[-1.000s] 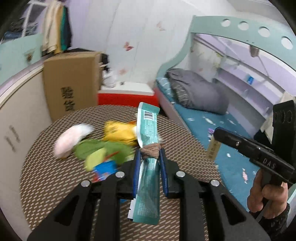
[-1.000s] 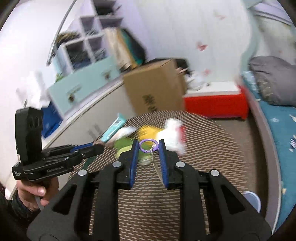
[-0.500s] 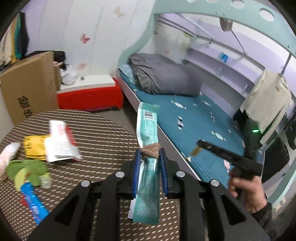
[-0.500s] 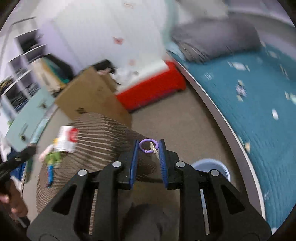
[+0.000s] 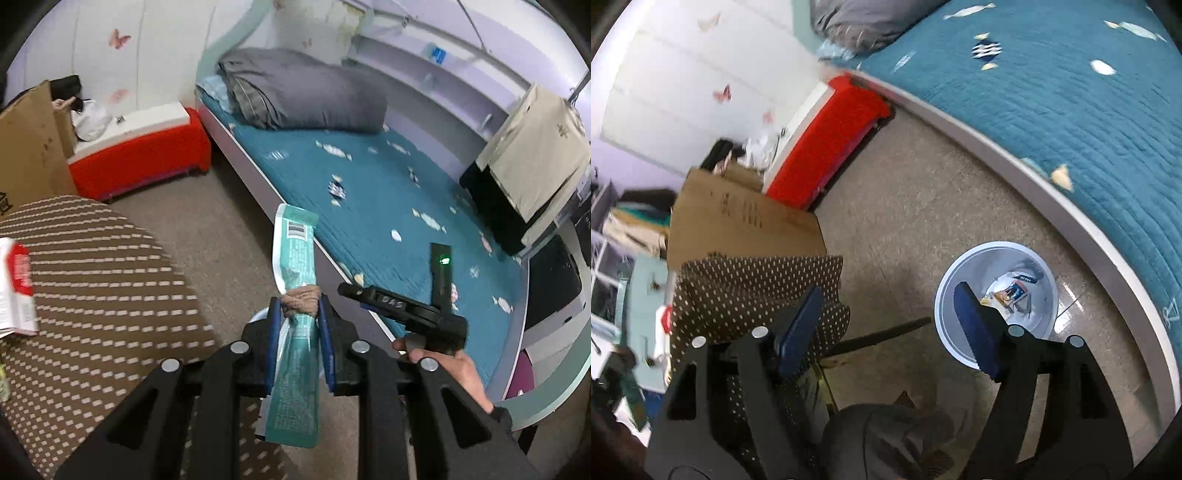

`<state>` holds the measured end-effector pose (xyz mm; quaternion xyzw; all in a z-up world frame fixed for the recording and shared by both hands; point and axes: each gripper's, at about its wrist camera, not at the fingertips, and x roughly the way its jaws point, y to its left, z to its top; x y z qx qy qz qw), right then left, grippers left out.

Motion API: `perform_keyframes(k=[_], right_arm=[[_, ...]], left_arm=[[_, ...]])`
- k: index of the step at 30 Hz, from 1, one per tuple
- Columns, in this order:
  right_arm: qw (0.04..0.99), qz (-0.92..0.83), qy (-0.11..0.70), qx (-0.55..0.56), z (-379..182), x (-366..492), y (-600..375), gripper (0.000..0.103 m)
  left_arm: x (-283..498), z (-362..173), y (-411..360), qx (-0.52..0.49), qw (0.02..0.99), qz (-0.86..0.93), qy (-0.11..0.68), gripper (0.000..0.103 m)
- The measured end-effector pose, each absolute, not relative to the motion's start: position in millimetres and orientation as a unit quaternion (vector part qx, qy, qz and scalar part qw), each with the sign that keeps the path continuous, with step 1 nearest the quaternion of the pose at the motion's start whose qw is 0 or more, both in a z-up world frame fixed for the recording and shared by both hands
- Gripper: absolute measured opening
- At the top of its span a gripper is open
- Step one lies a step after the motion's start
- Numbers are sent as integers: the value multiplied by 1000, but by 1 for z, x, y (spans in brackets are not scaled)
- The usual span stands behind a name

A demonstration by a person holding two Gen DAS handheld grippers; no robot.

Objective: Collect trash
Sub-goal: 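Carry both items to the wastebasket and open both tools to drop them, then move both open tools back over the polka-dot table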

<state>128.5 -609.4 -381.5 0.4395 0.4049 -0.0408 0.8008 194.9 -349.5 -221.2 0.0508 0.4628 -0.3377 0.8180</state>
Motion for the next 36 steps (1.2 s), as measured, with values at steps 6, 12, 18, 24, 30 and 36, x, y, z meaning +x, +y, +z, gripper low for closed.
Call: perform_keyframes(k=[6,12,18,24,30,36], right_arm=[[817,-55,362,445,-352,94,-626,78],[830,-61,338,439,-329,73,-637,80],[831,-67,330,442,-323,61,-640,82],[830,-68,330,445,-323,55,-635,91],[835,-107,341,419,-311,55,-619,97],[851,-99,332,396,-281,53,-596,97]], left_arm=[[206,-263,-400,73,786,-347,506,19],[216,-309,-441,107,754,-346,547,20],[231,-347,-473,126,729,-340,581,70],[240,-345,-470,110,752,-304,574,93],[223,-303,-448,106,778,-318,531,94],[199,-254,-413,95,807,-322,486,94]])
